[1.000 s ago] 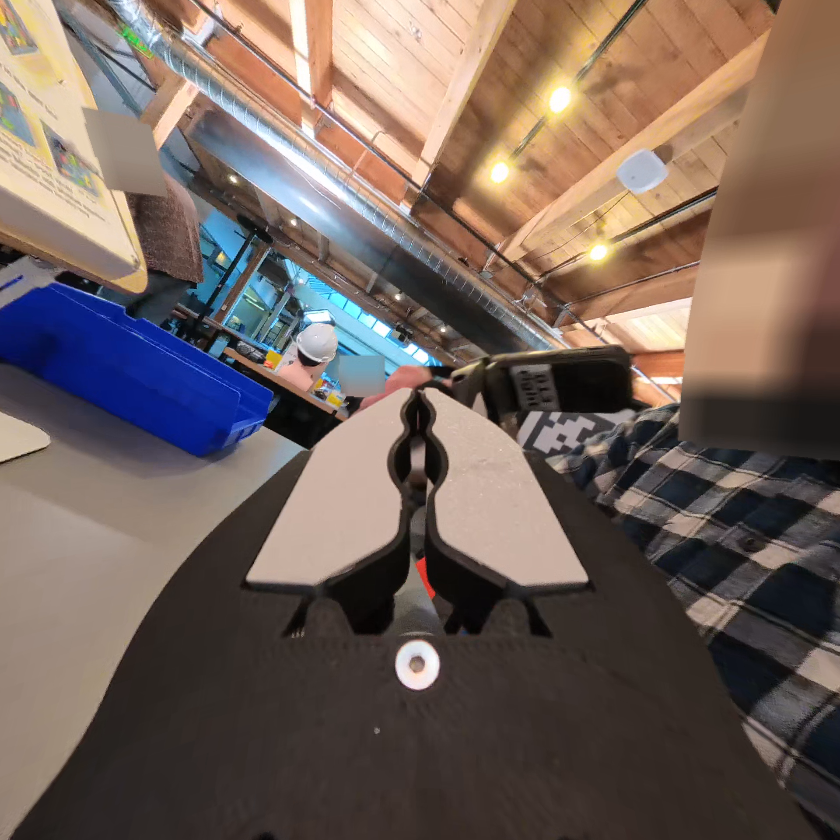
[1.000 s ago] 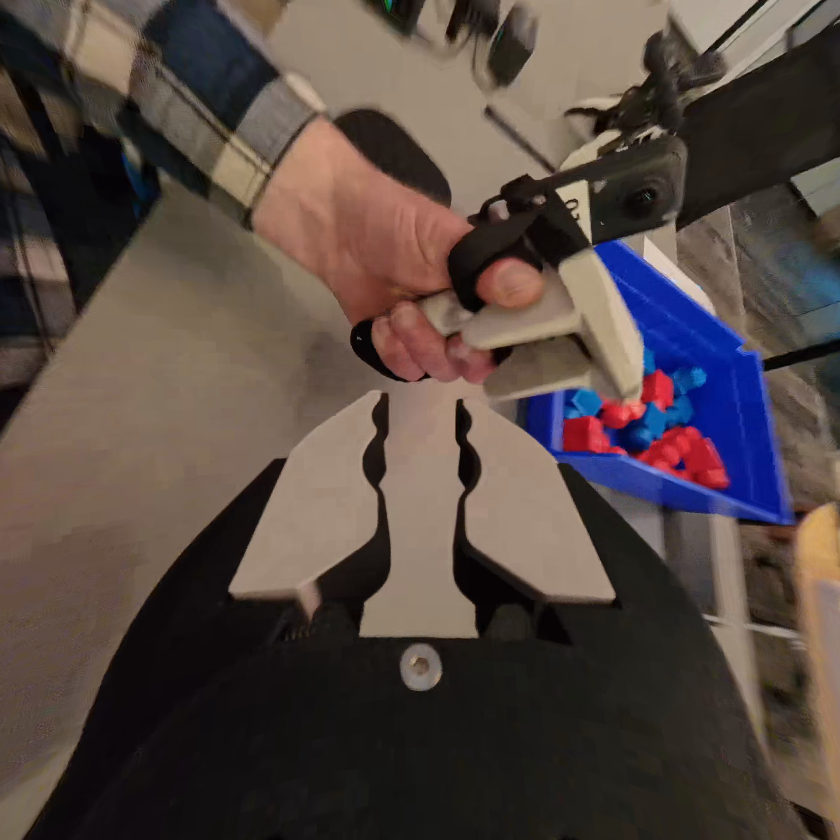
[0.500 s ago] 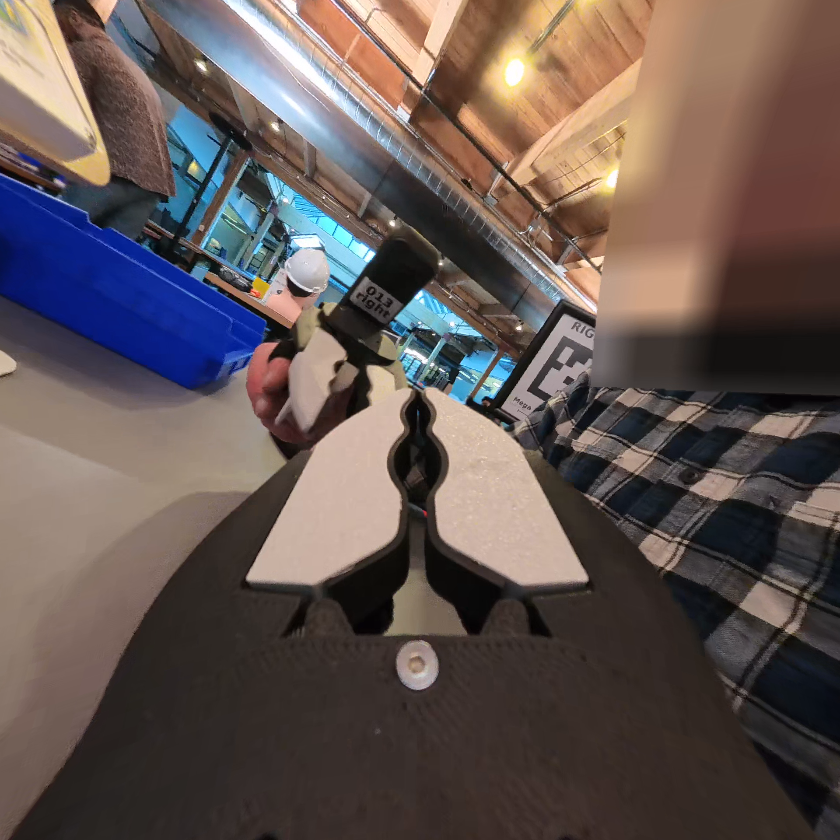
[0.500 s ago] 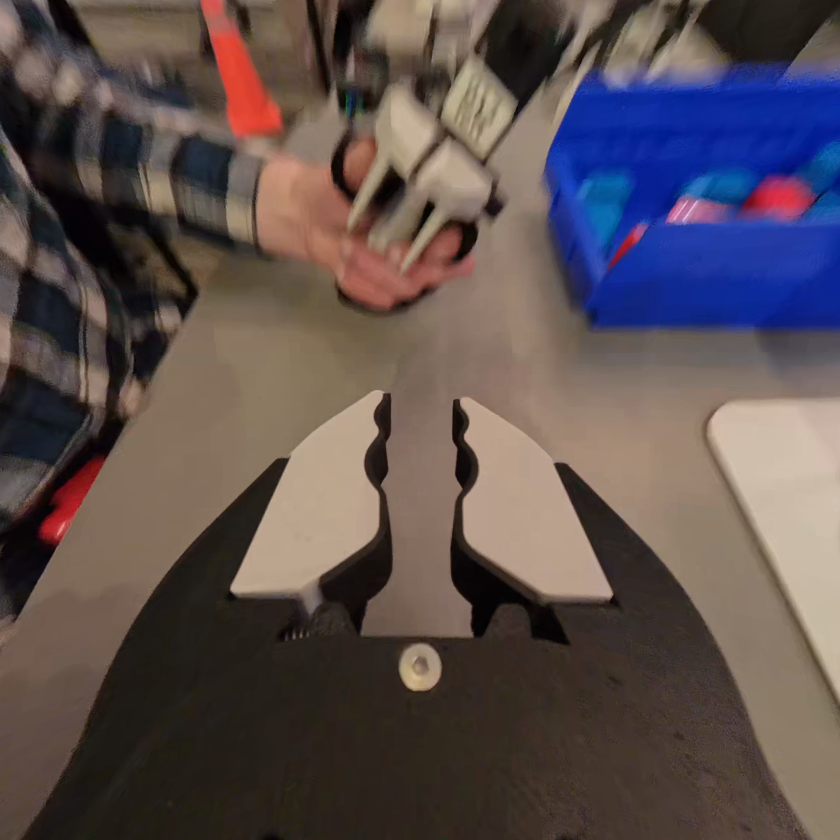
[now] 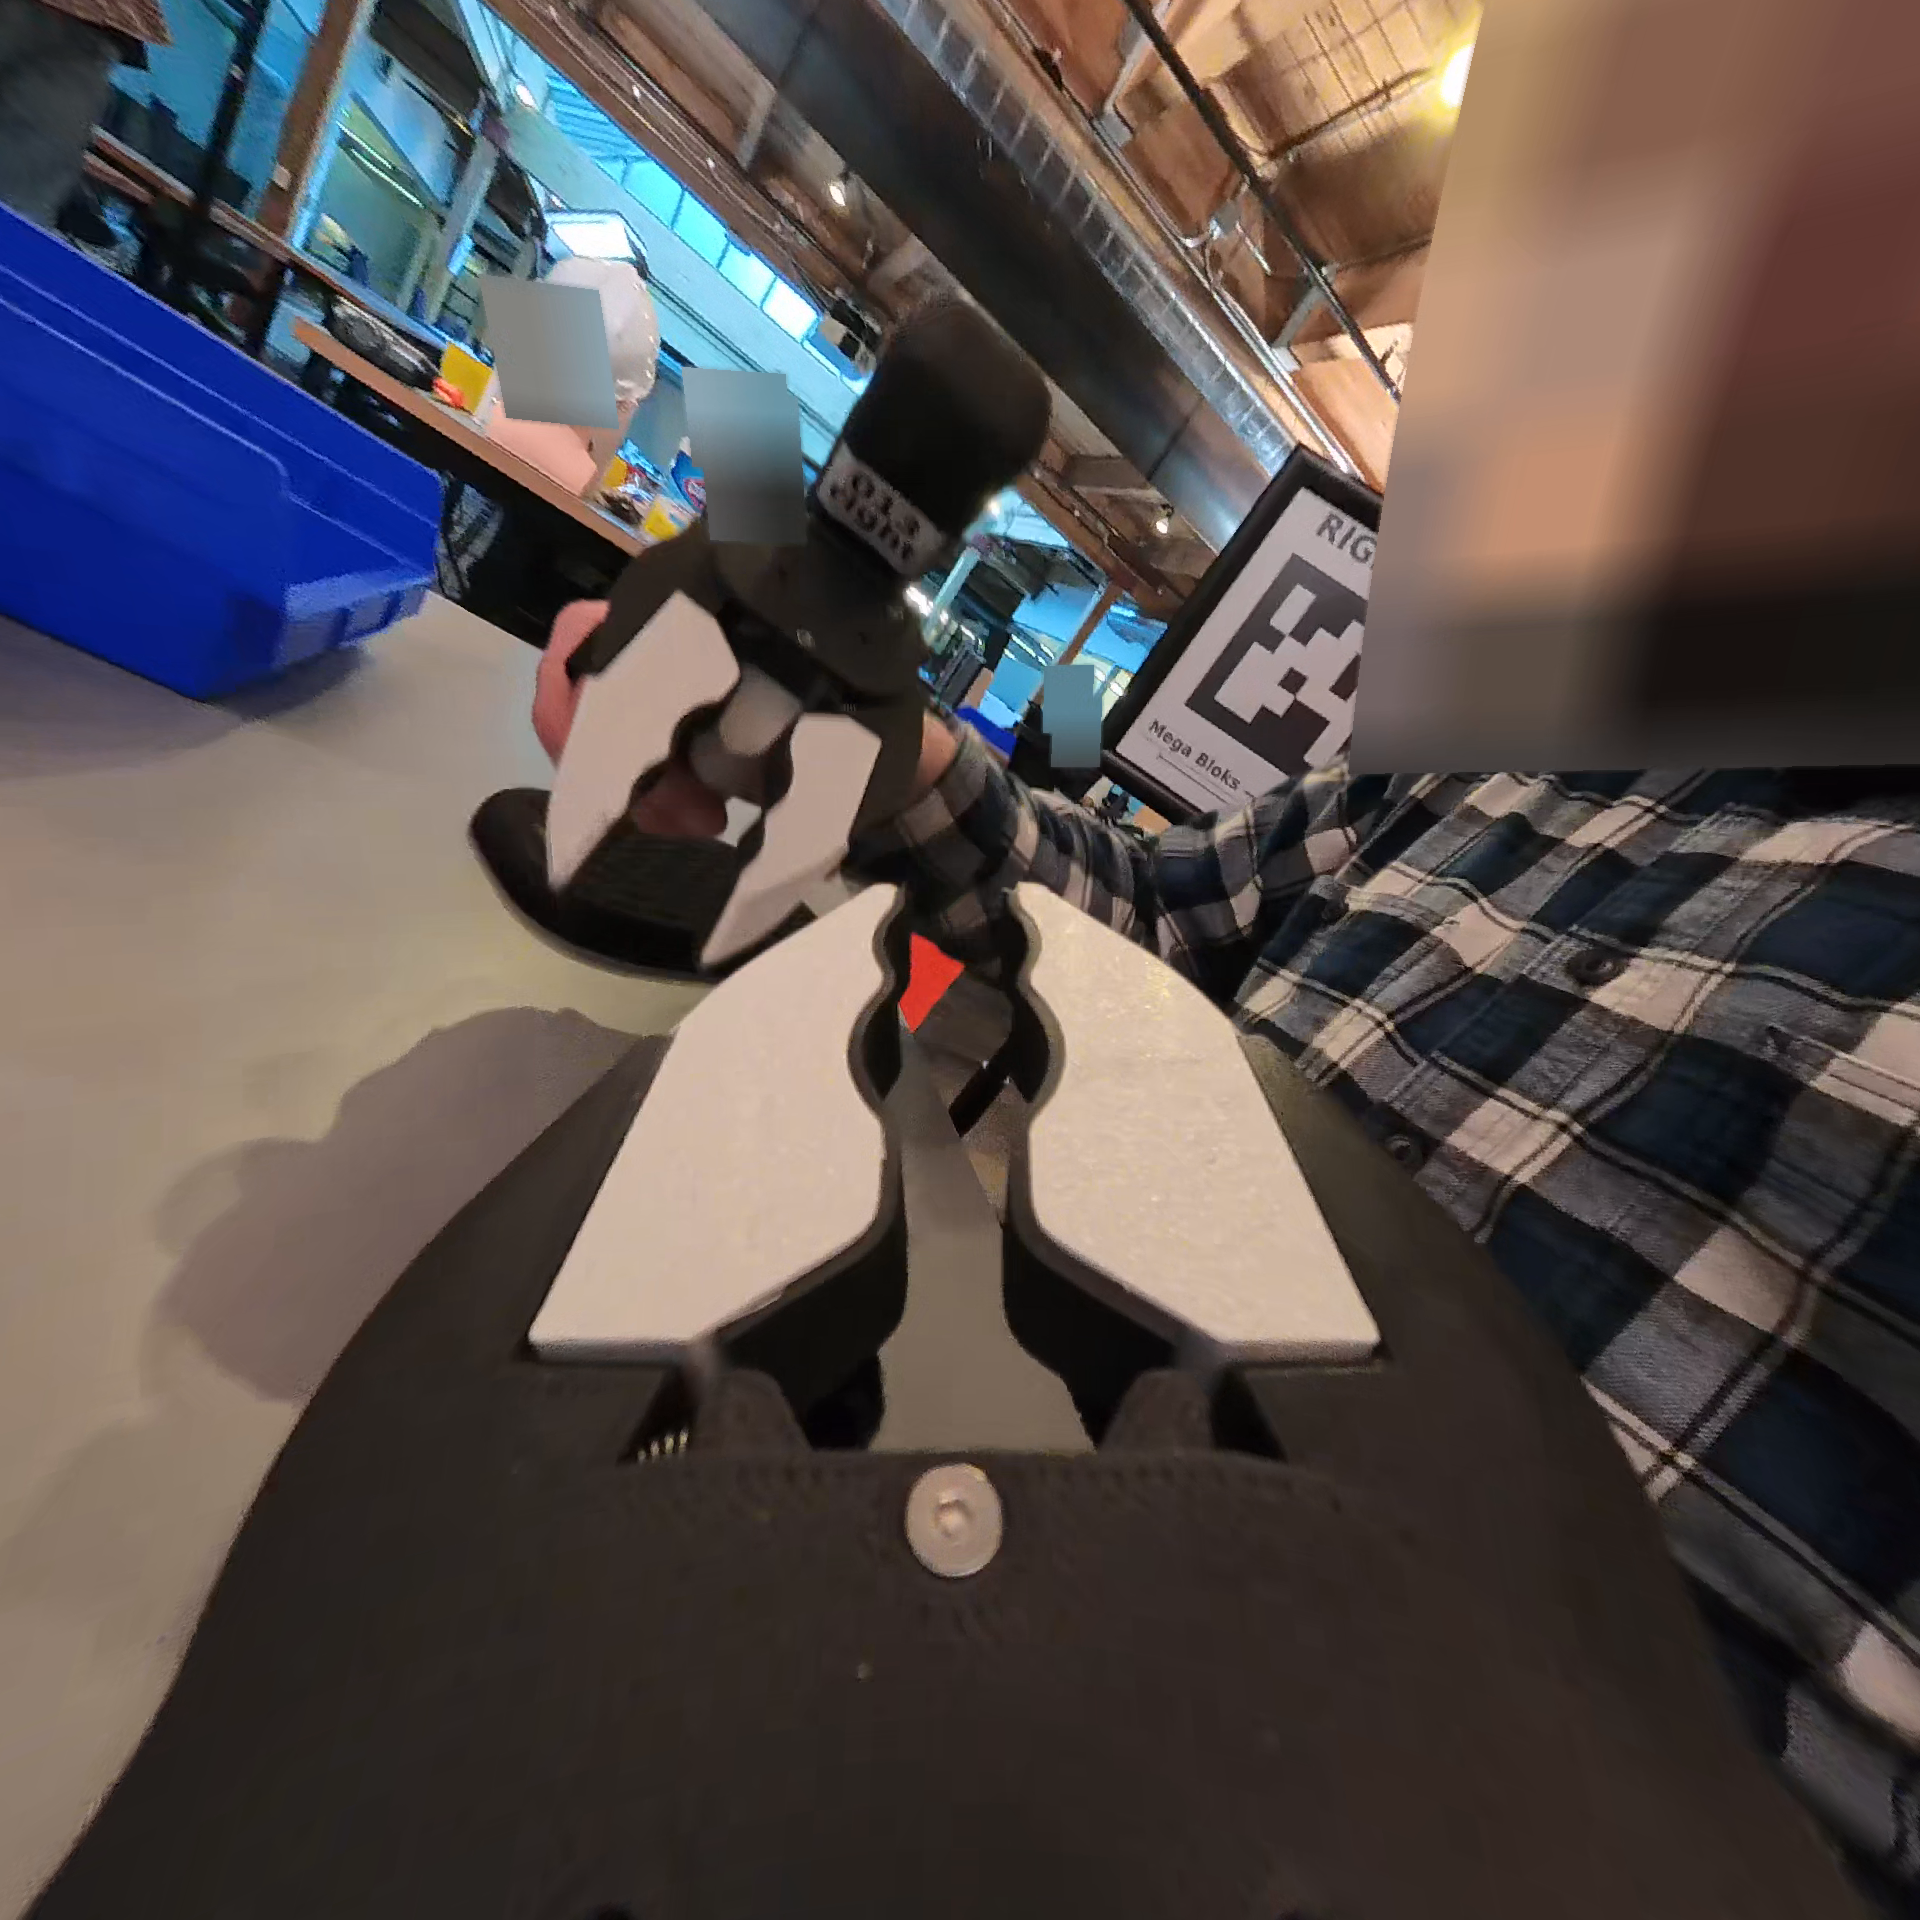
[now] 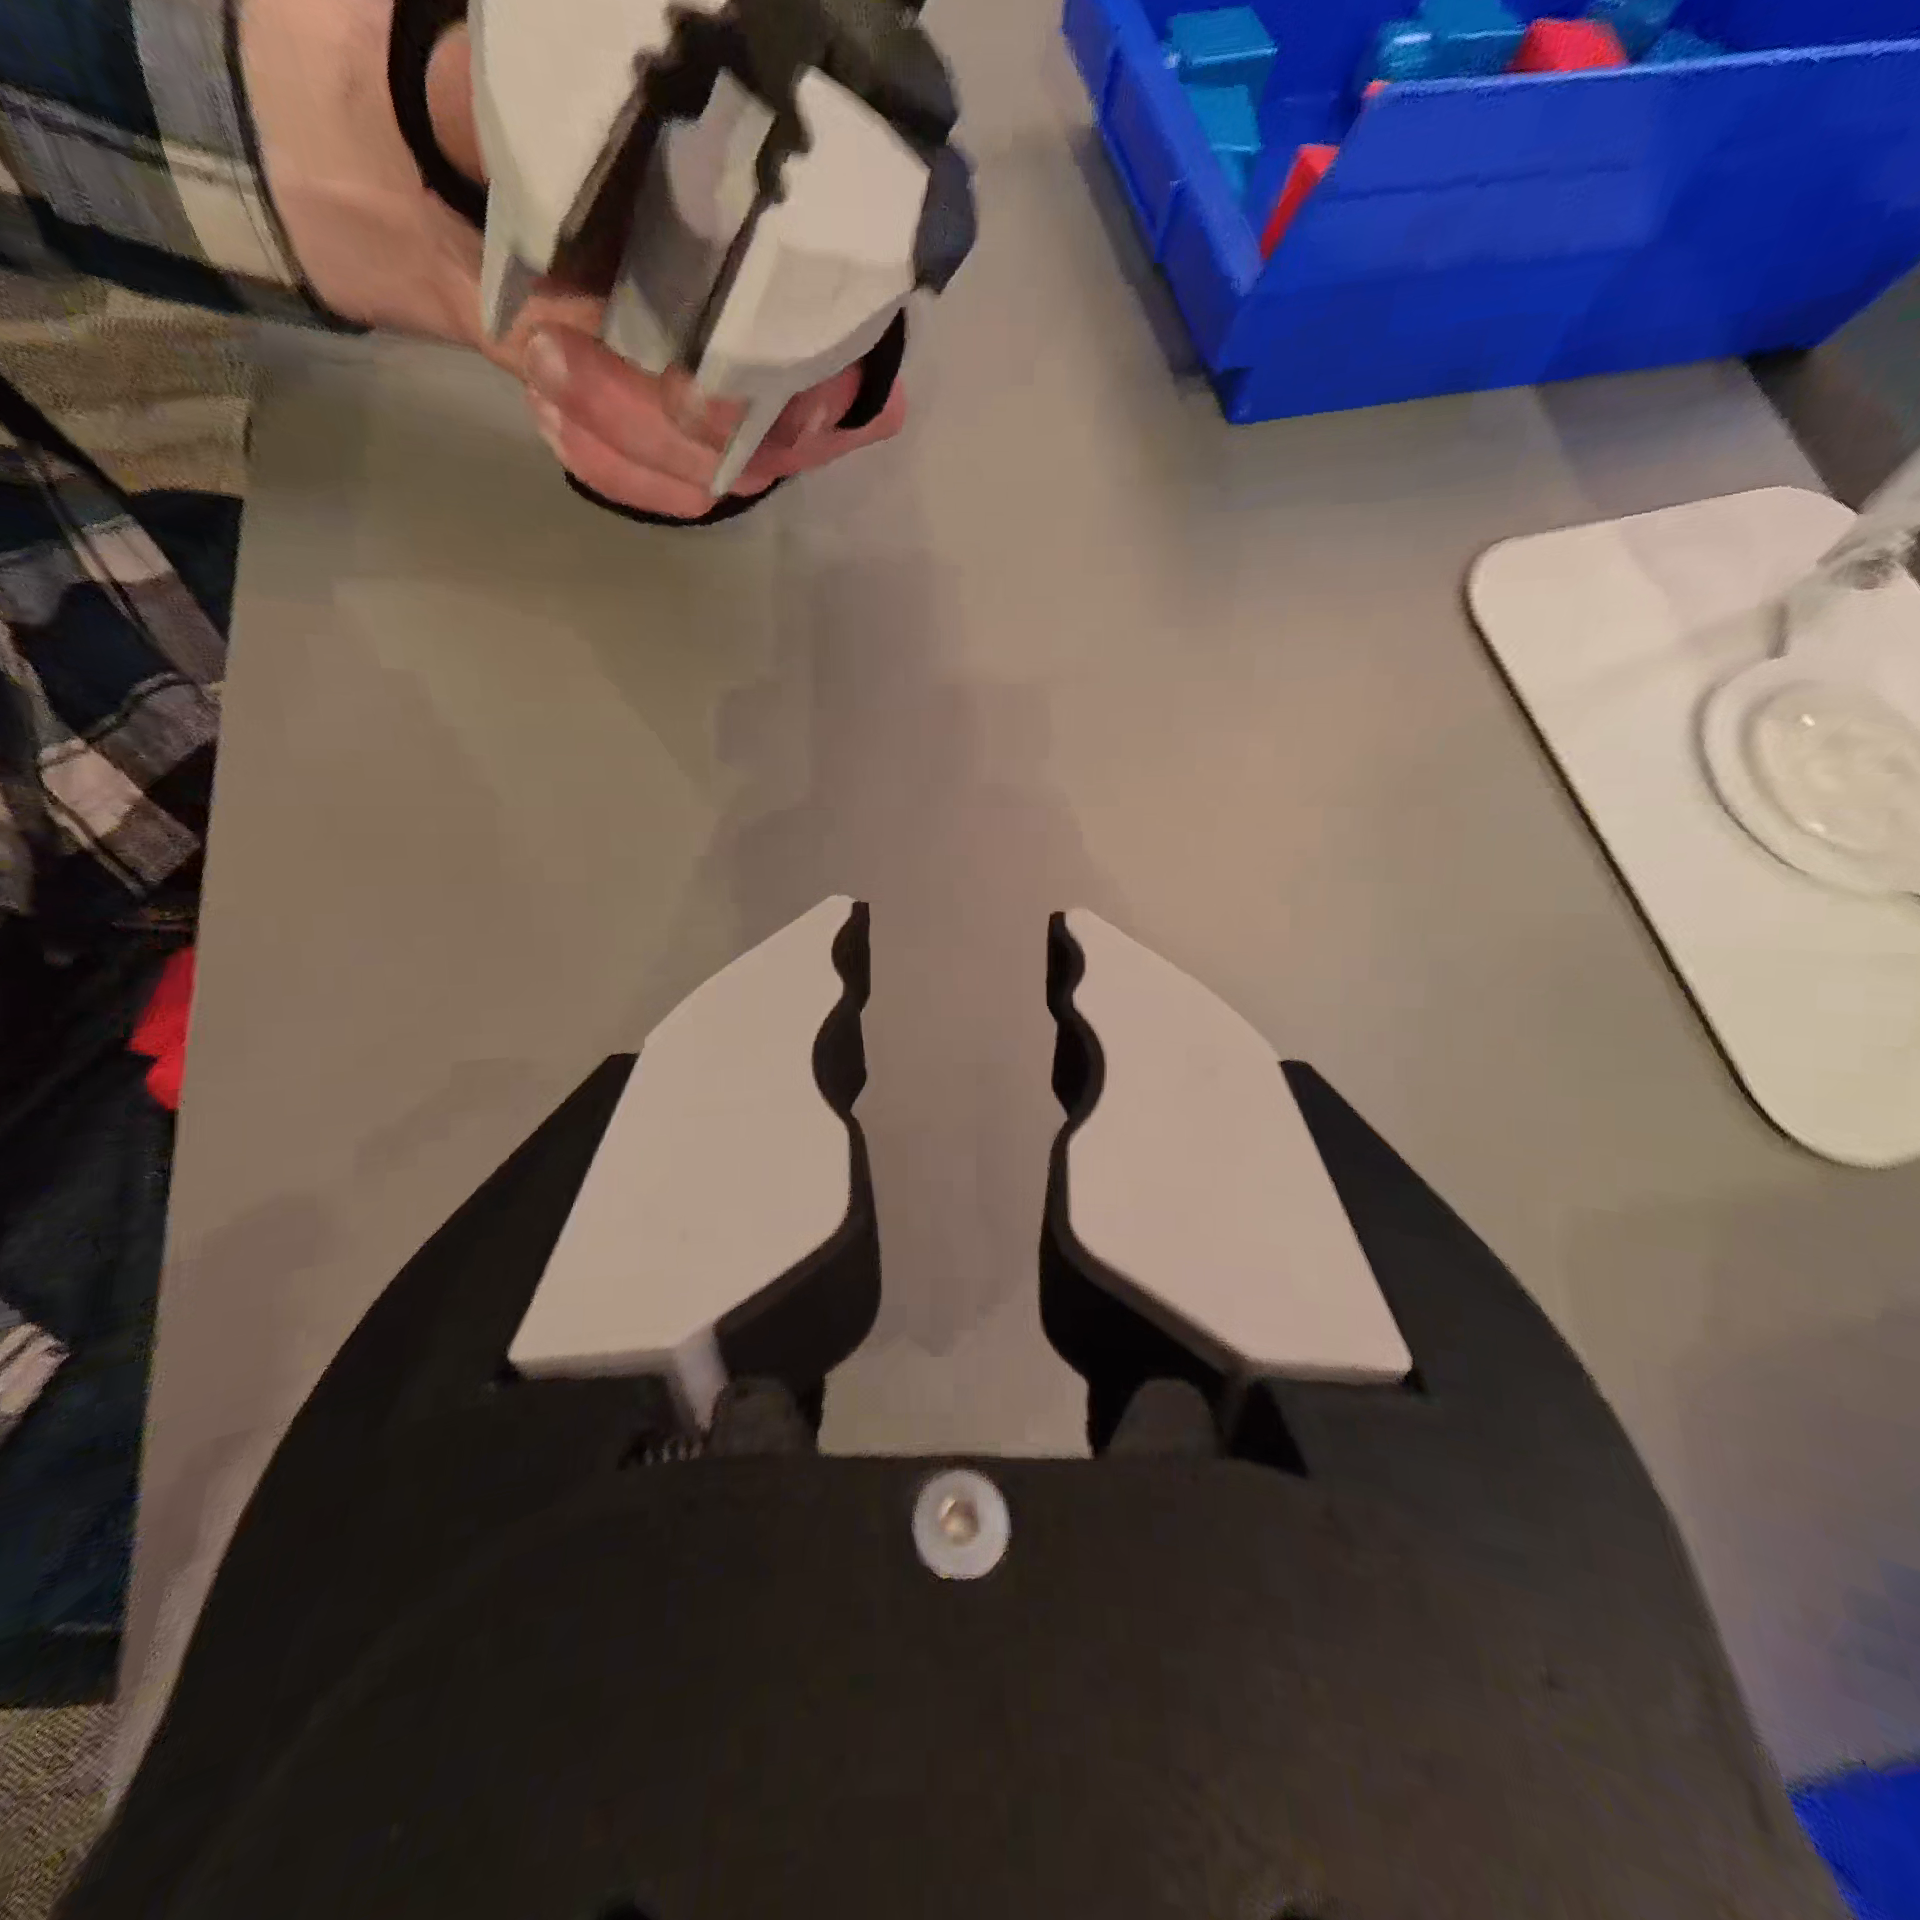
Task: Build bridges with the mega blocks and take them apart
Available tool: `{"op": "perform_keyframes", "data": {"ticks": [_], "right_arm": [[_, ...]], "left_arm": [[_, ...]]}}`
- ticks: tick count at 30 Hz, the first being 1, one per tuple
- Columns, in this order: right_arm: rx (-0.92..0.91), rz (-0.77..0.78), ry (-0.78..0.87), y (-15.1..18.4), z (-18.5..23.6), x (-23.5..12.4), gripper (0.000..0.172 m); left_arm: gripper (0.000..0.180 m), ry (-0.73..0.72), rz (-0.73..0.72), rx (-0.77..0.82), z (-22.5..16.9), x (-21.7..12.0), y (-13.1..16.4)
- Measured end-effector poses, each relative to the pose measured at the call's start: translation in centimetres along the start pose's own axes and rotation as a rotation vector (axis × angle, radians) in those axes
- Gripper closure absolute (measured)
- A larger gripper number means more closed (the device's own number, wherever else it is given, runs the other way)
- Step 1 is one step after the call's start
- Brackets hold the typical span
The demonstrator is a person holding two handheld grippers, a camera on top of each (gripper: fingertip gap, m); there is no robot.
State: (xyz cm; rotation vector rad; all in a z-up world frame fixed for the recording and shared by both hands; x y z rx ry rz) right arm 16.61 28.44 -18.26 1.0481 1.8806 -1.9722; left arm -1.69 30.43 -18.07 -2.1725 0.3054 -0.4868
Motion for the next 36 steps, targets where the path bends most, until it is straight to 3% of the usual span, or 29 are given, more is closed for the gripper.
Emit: {"op": "perform_keyframes", "data": {"ticks": [2, 3, 6, 13, 17, 20, 24, 26, 30, 34, 36], "right_arm": [[0.057, -0.01, 0.025, 0.6, -0.4, -2.1, 0.121], [0.079, -0.013, 0.029, 1.0, -0.4, -3.1, 0.121], [0.126, -0.078, 0.077, 1.5, 0.1, -6.9, 0.14], [0.2, -0.215, 0.244, 3.0, 4.2, -15.9, 0.152], [0.239, -0.304, 0.287, 2.9, 8.6, -18.9, 0.163], [0.242, -0.338, 0.313, 3.4, 12.5, -20.1, 0.166], [0.295, -0.319, 0.299, 5.8, 18.3, -20.2, 0.164], [0.315, -0.3, 0.28, 7.6, 21.5, -19.3, 0.164], [0.376, -0.219, 0.243, 12.7, 27.5, -17.0, 0.163], [0.449, -0.203, 0.475, 18.9, 32.7, -16.5, 0.17], [0.506, -0.376, 0.598, 20.4, 35.0, -18.4, 0.171]], "left_arm": [[0.162, 0.005, 0.056, -0.004, -0.1, 1.1, 0.5], [0.161, -0.007, 0.086, 0.001, -0.1, 1.6, 0.7], [0.155, -0.037, 0.166, 0.014, -0.5, 2.8, 1.3], [0.146, -0.04, 0.459, 0.034, -3.8, 5.7, 5.1], [0.15, 0.05, 0.708, 0.052, -8.4, 8.8, 9.2], [0.146, 0.029, 0.96, 0.08, -11.0, 11.3, 15.1], [0.153, 0.071, 0.859, 0.038, -12.1, 12.0, 17.5], [0.144, 0.13, 0.816, -0.065, -11.9, 12.1, 18.3], [0.144, 0.258, 0.716, -0.209, -11.9, 12.6, 20.1], [0.145, 0.362, 0.701, -0.266, -11.7, 13.4, 21.3], [0.151, 0.412, 0.736, -0.214, -12.1, 14.3, 21.5]]}}
Point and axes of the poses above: each gripper's, where its closed fingertips meet, x out along the fingers, y out of its underside, z = x × y across the jaws, the point moved 7 cm from there along -x, back along the fingers, and after that the axes turned 2 degrees about y, right-handed, at the moved point
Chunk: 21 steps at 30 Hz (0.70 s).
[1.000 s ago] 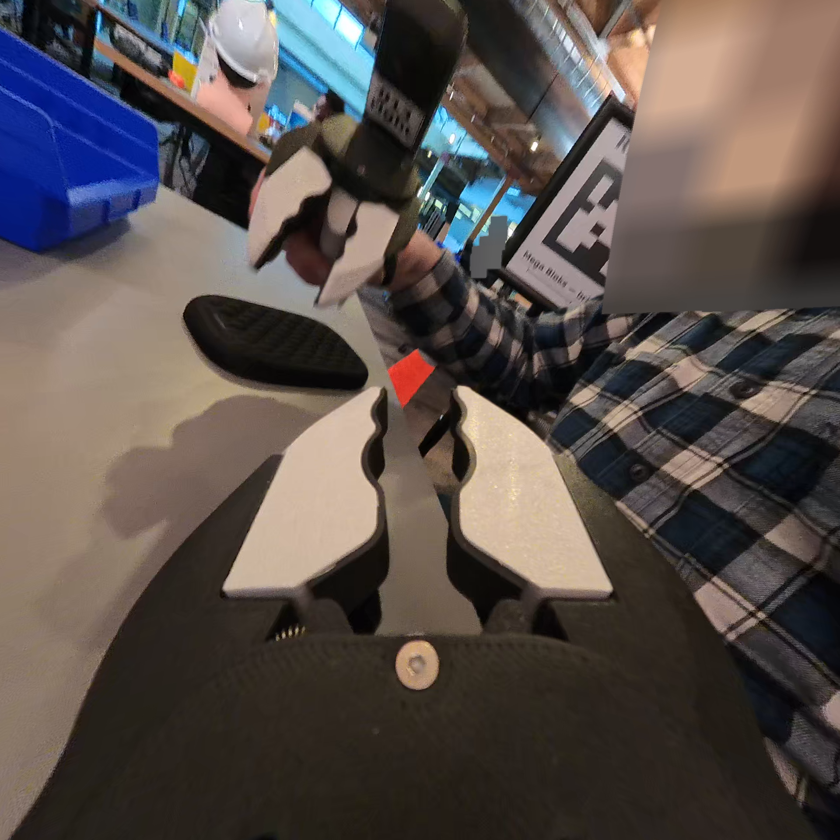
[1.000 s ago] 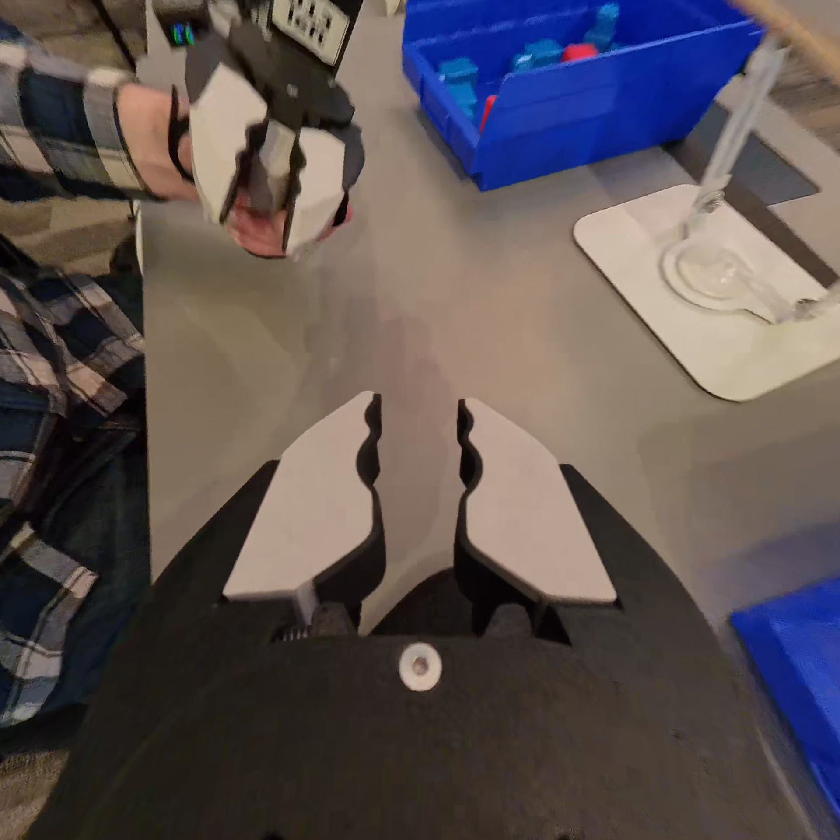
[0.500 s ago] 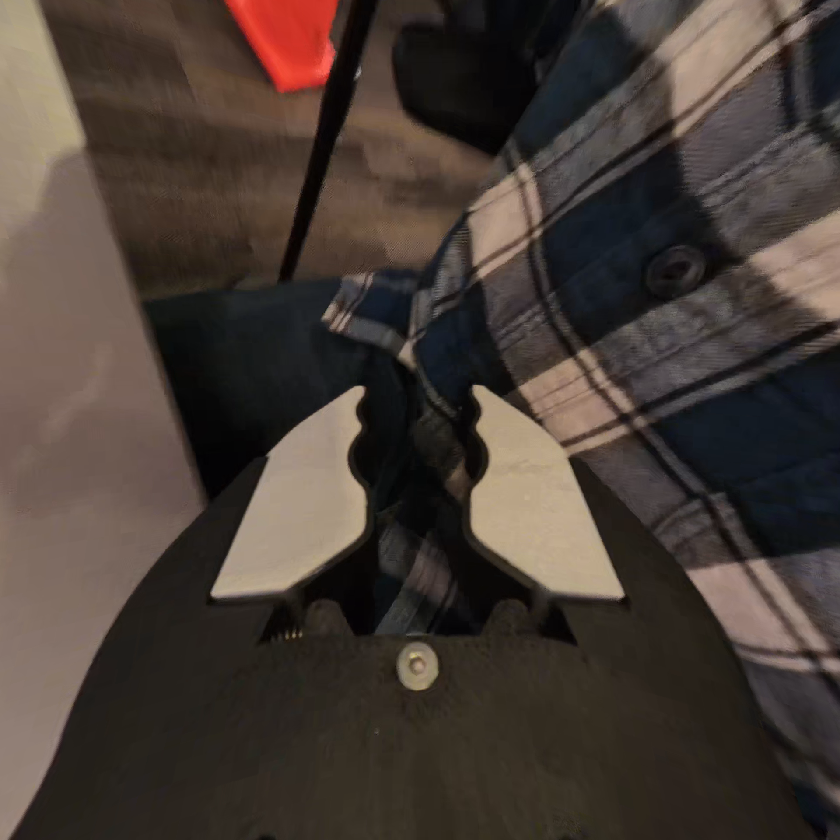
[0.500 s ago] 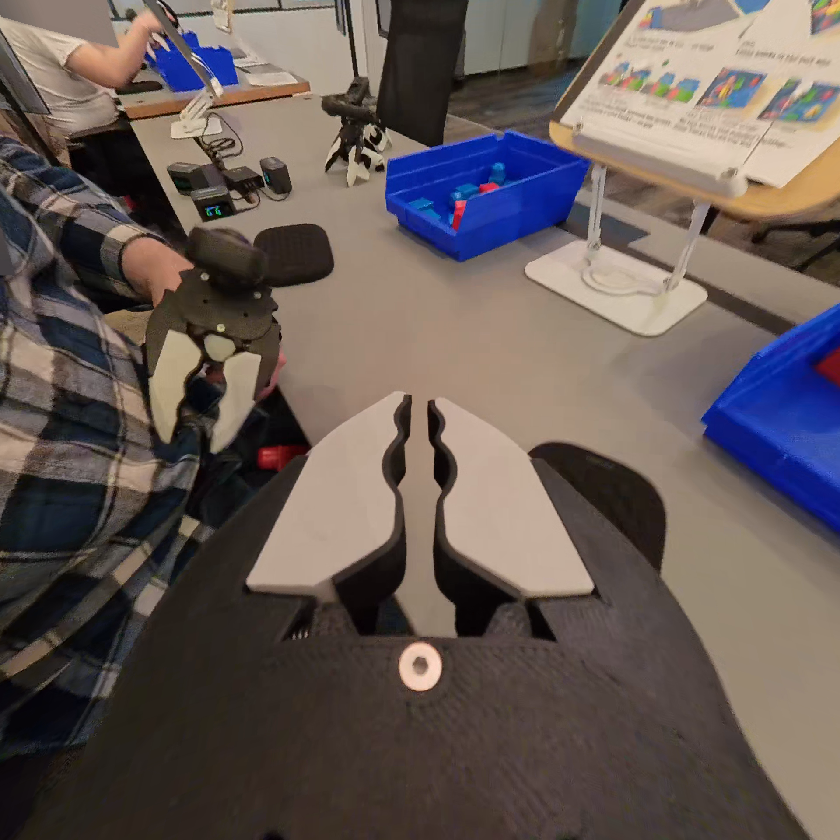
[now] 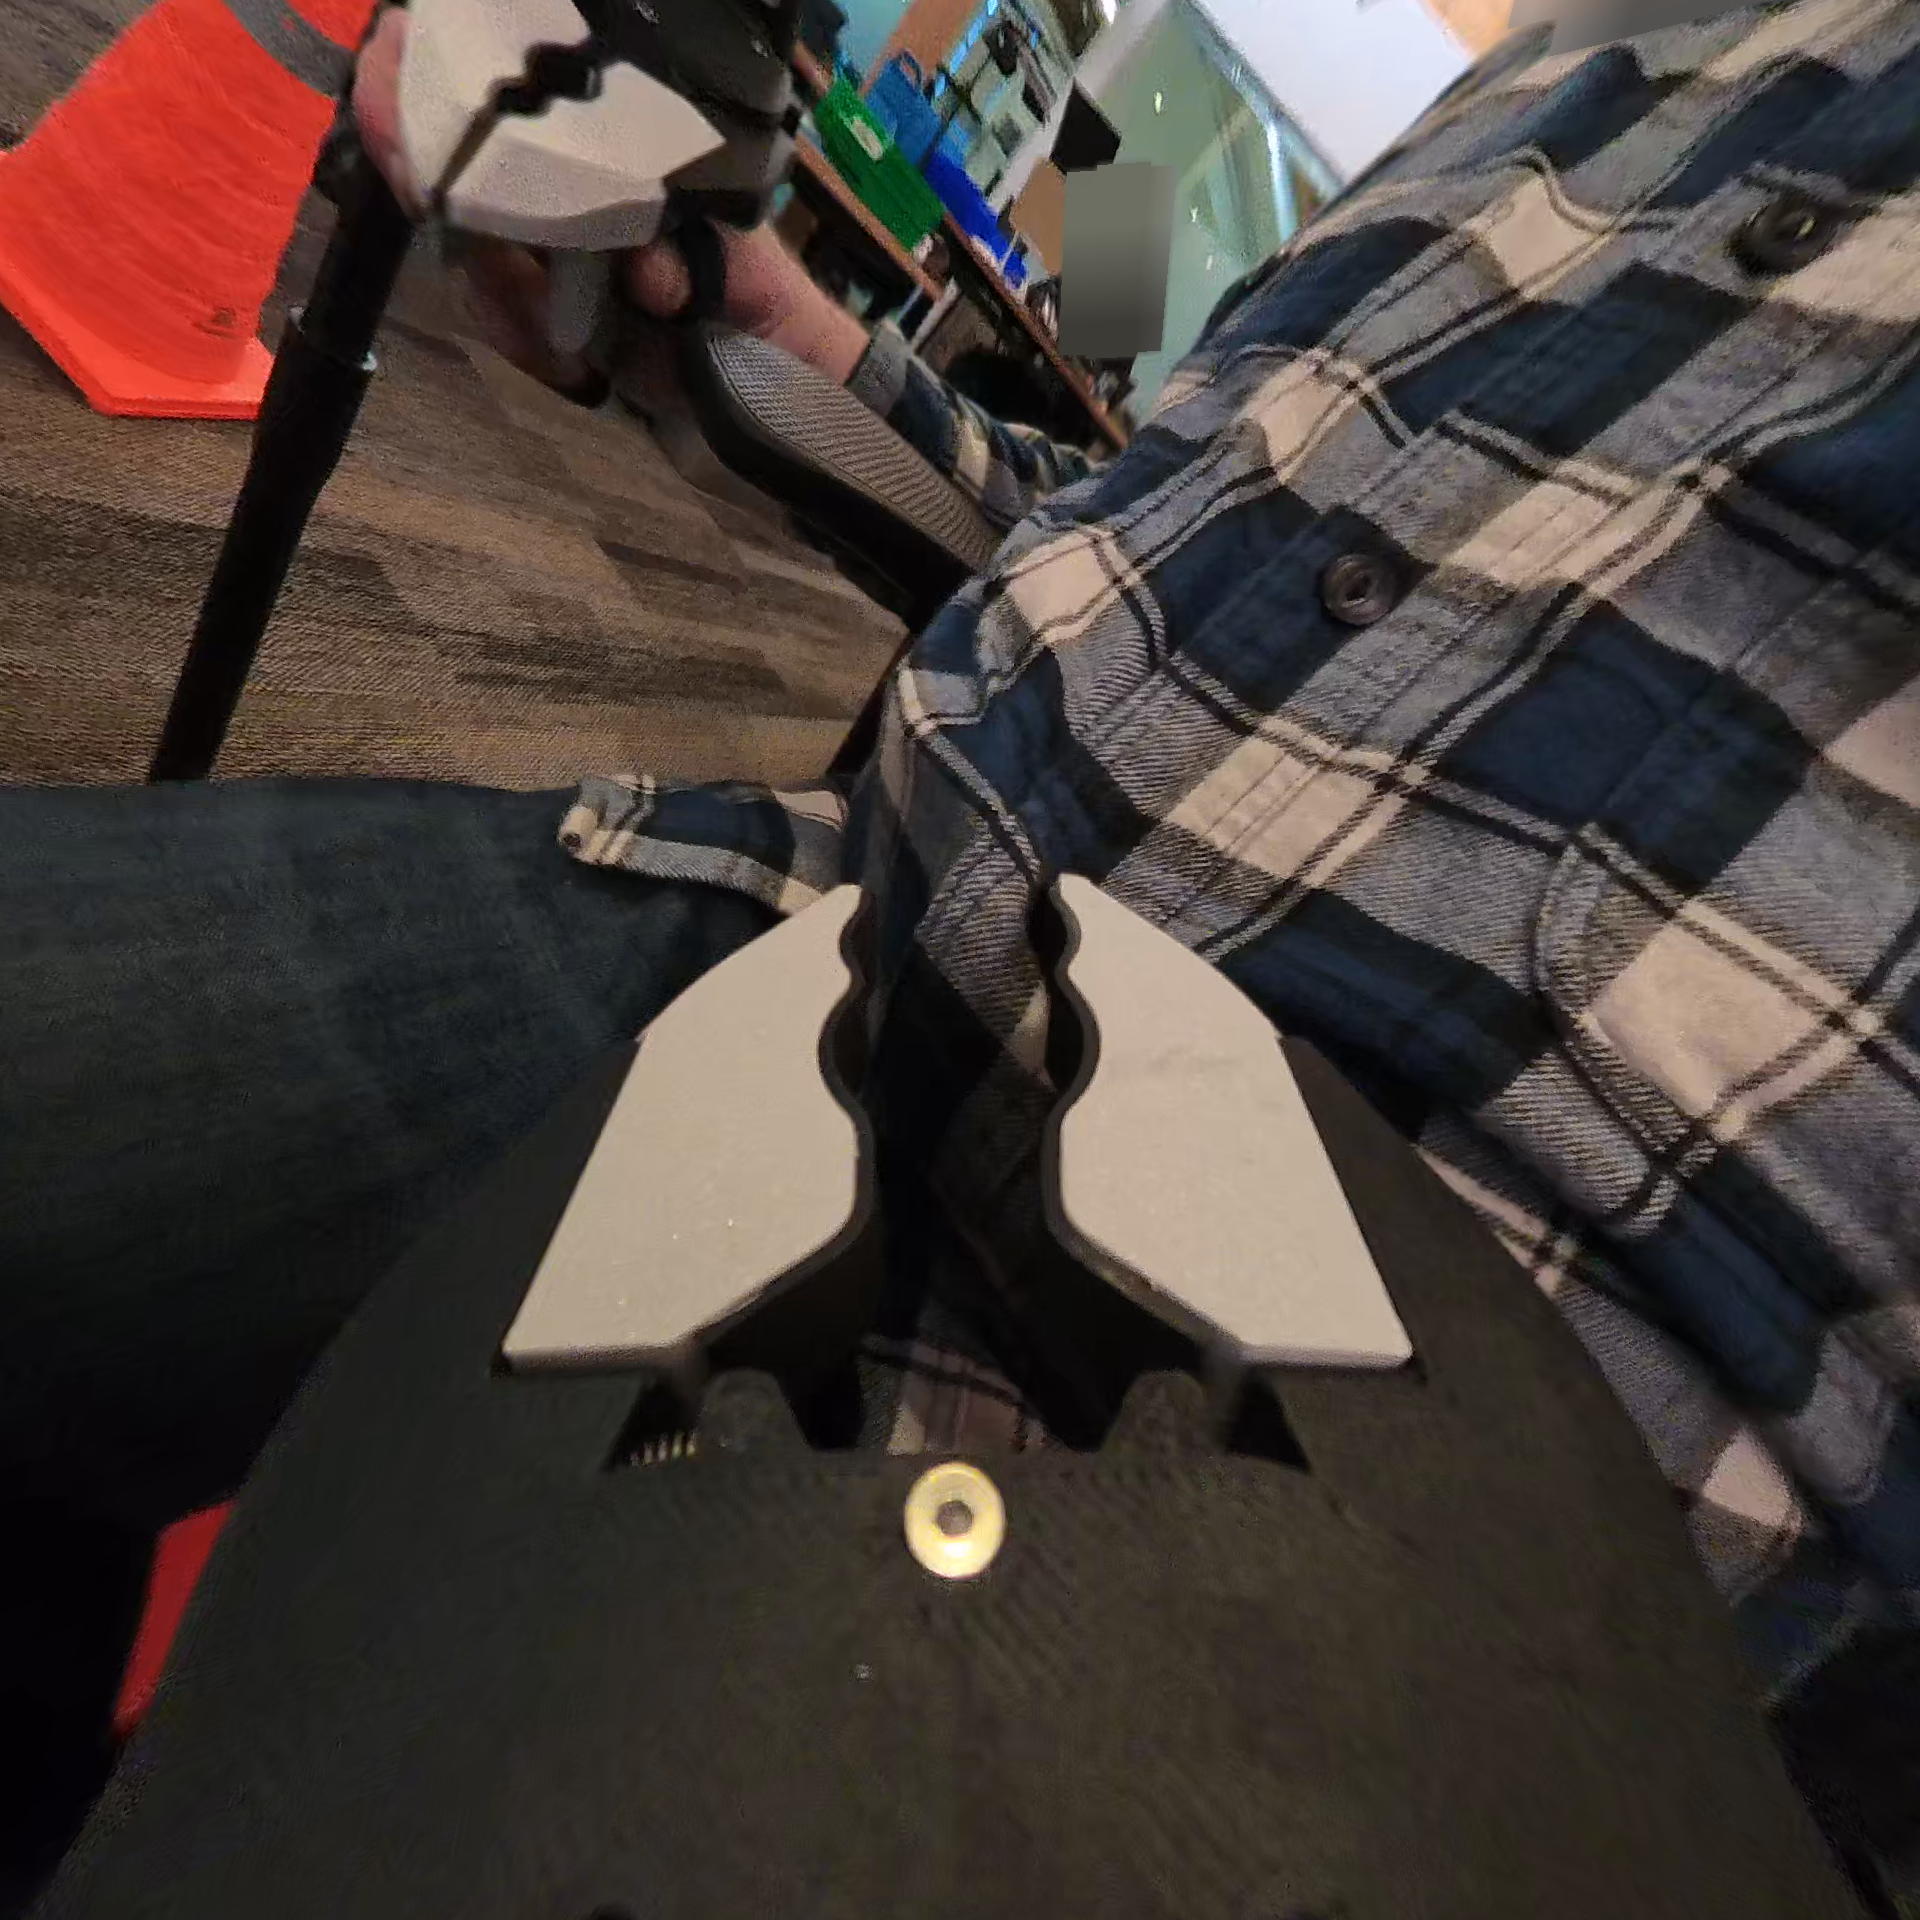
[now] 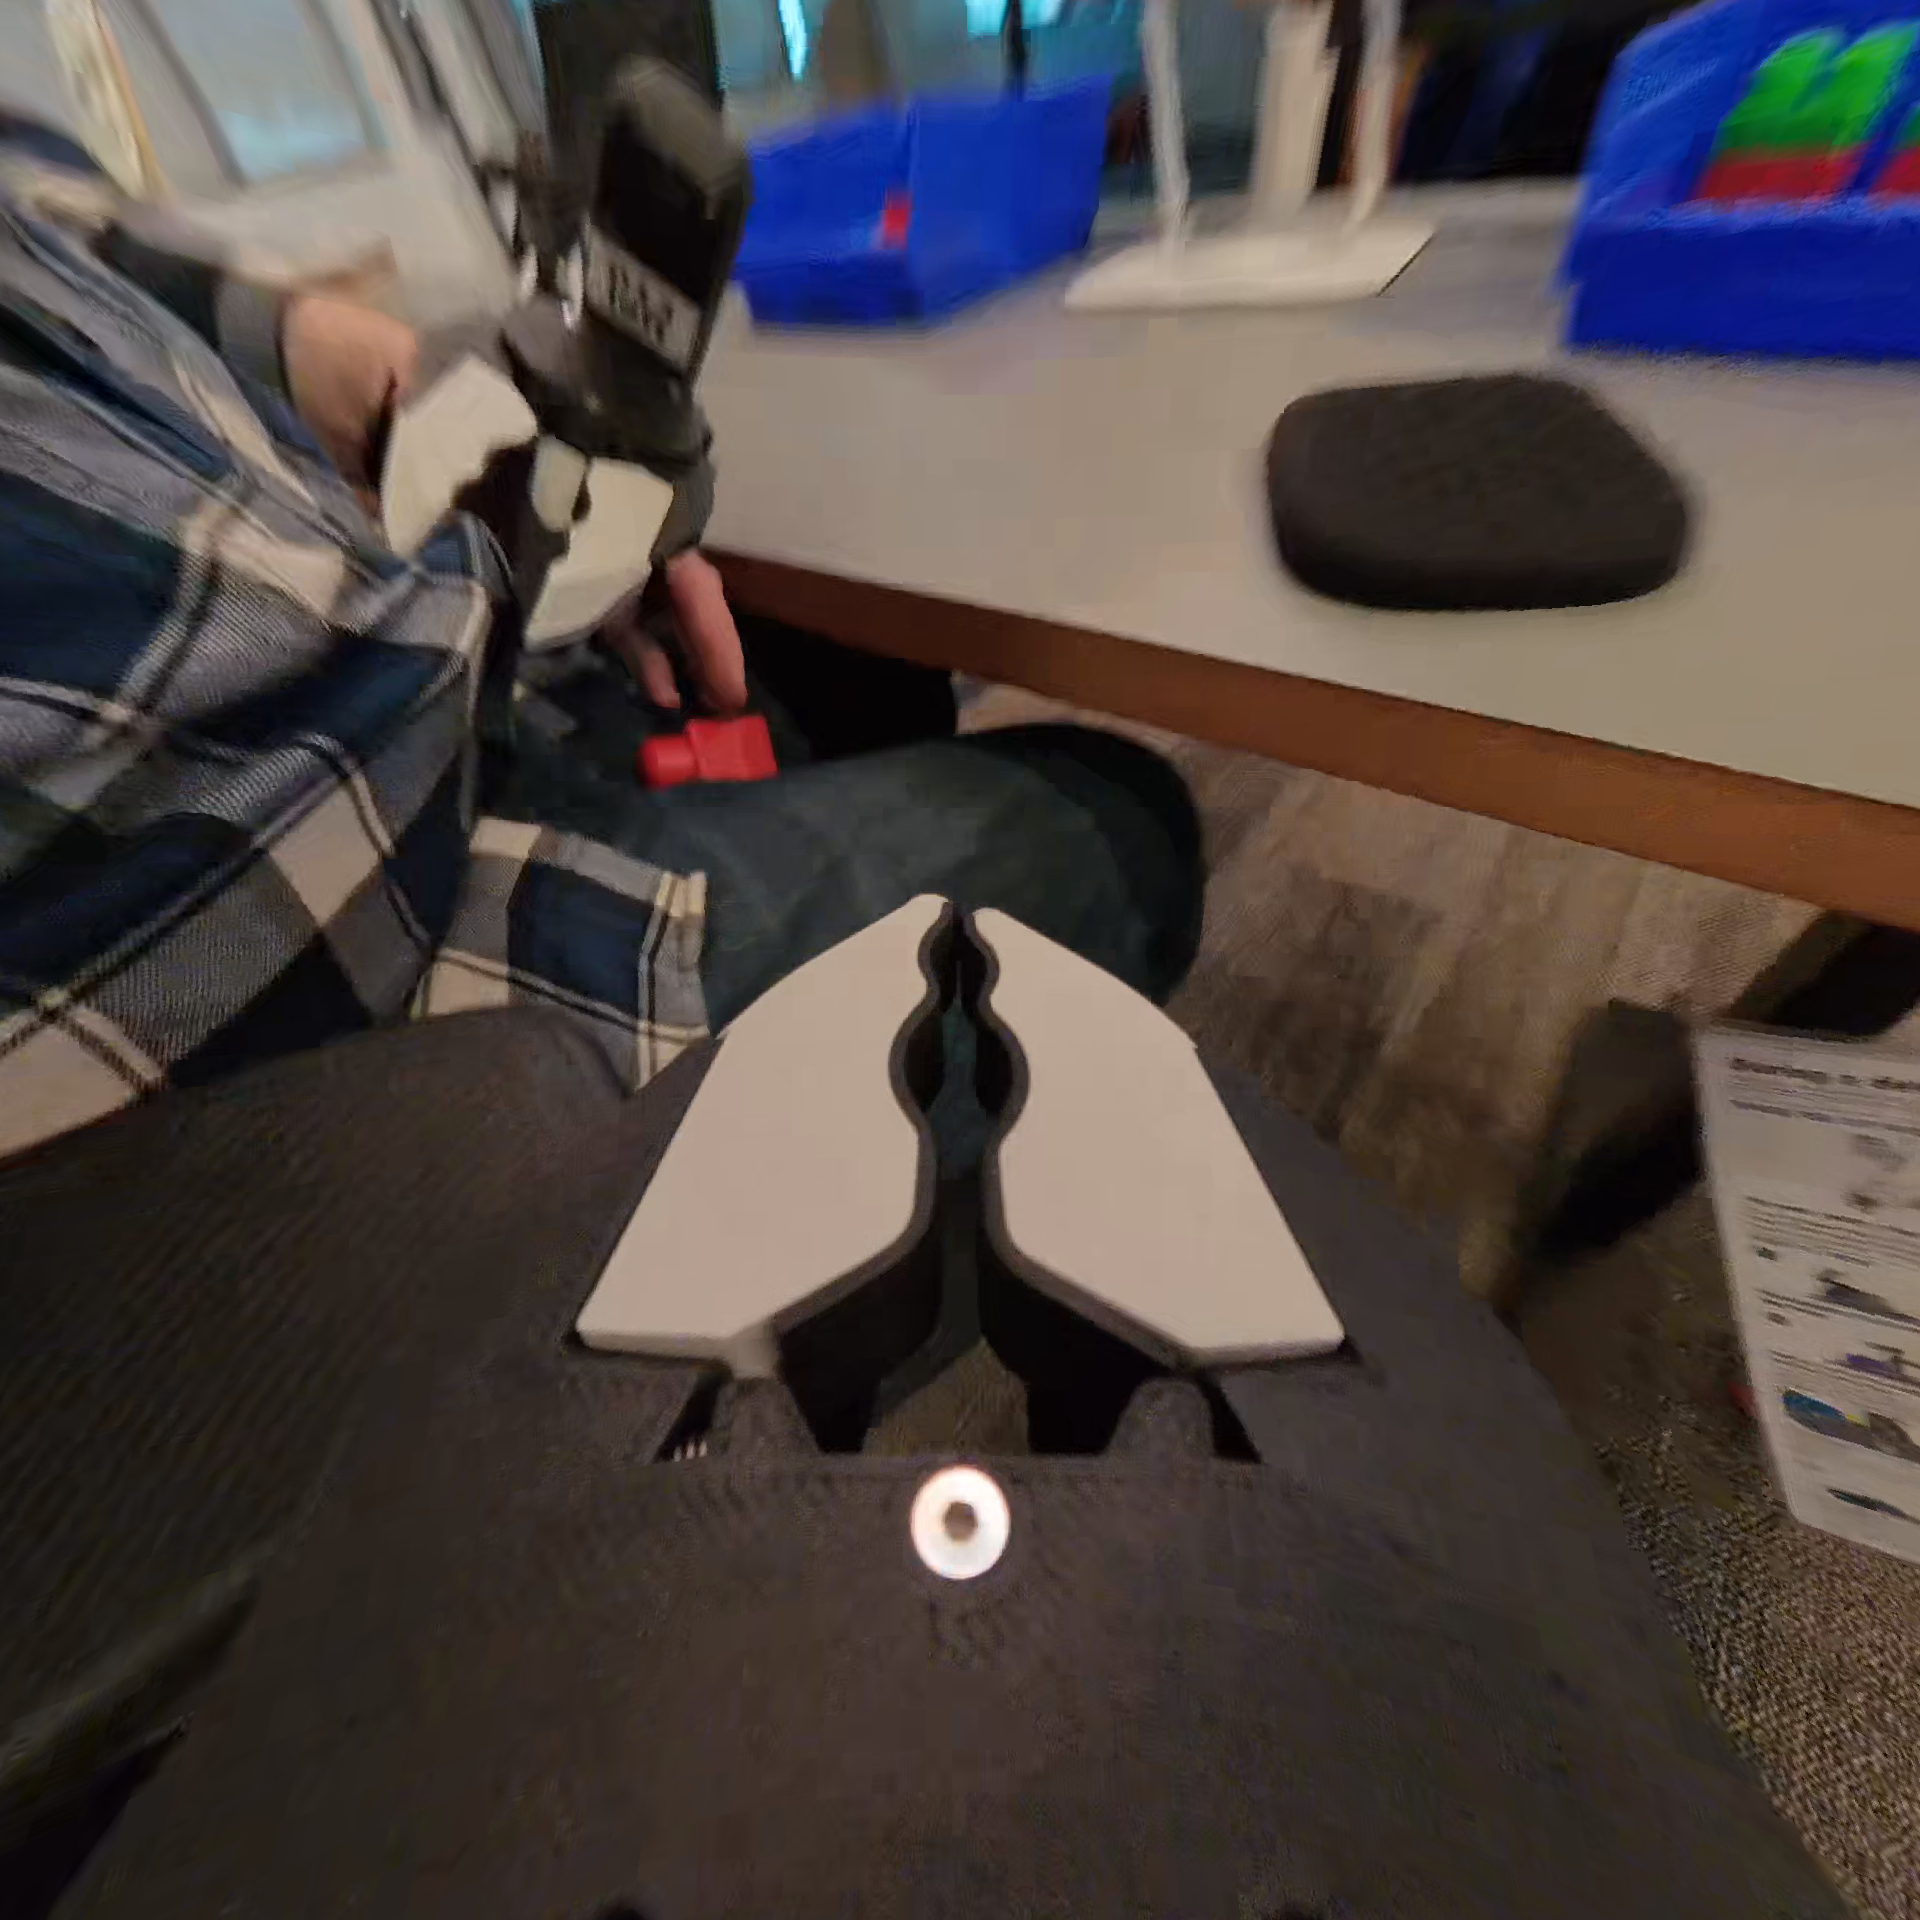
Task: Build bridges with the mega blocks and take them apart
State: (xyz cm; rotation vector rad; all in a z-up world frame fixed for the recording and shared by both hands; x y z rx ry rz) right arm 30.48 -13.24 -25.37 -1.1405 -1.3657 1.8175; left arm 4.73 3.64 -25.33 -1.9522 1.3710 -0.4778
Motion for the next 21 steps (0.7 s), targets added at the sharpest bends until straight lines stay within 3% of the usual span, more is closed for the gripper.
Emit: {"op": "perform_keyframes", "data": {"ticks": [3, 7, 11, 15, 21], "right_arm": [[-0.027, -0.049, 0.206, 2.7, 0.0, -3.7, 0.171], [-0.053, -0.084, 0.558, 5.7, -1.0, -7.9, 0.172], [-0.127, -0.061, 0.77, 7.0, -3.0, -10.4, 0.171], [-0.162, -0.074, 0.706, 7.2, -5.8, -10.4, 0.172], [-0.264, -0.08, 0.617, 5.9, -8.8, -8.9, 0.171]], "left_arm": [[0.152, 0.039, 0.074, 0.029, 0.5, 1.3, -0.6], [0.137, 0.105, 0.148, -0.091, 2.0, 3.3, -0.9], [0.13, 0.155, 0.201, -0.194, 2.8, 4.8, -0.4], [0.12, 0.177, 0.293, -0.266, 3.3, 6.3, 0.2], [0.131, 0.302, 0.33, -0.314, 2.8, 8.5, 1.8]]}}
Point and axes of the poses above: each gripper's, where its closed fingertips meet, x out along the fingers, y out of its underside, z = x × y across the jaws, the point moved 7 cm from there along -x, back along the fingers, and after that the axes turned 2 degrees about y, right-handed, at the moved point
